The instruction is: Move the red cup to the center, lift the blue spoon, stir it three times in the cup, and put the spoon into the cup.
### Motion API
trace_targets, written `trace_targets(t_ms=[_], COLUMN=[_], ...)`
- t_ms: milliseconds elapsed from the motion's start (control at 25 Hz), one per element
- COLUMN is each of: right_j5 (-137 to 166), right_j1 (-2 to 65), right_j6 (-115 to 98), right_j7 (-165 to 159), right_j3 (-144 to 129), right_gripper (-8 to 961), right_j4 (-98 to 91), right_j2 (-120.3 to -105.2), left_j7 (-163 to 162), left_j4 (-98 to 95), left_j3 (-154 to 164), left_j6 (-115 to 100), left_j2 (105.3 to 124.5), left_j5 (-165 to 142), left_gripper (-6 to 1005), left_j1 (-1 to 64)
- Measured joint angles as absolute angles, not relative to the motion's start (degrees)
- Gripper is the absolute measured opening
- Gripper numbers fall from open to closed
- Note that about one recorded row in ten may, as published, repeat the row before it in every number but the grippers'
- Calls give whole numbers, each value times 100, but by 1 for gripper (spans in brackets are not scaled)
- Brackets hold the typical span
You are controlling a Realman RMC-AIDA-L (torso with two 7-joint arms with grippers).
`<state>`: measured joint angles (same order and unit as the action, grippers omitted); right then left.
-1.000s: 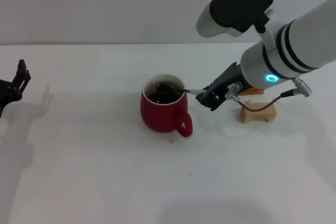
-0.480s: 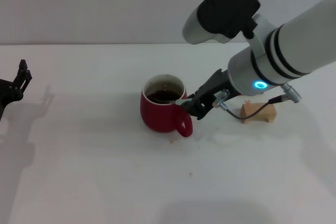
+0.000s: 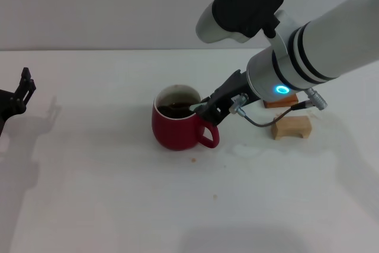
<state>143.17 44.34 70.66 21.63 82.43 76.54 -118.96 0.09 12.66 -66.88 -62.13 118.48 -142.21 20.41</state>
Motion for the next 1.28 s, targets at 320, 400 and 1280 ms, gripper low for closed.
trace_targets(t_ms=[320, 400, 1280], right_j5=[14329, 14342, 15407], right_j1=[4439, 4439, 3393], right_j6=[6915, 6857, 4975], right_j7=[2121, 2120, 2188], right_j3=[8253, 8253, 8373], right_gripper=[228, 229, 233], right_j4=[7613, 7610, 8249], right_j2=[-11891, -11891, -11902], left_j7=[9, 13, 18], left_j4=[1266, 1266, 1266], left_j3=[-6688, -6688, -6768], left_j6=[-6213, -6212, -6212], left_j2=[11840, 11839, 11839], left_j5=[-14221, -14220, -14220], left_gripper=[848, 848, 847], left_j1=[2052, 2057, 2065])
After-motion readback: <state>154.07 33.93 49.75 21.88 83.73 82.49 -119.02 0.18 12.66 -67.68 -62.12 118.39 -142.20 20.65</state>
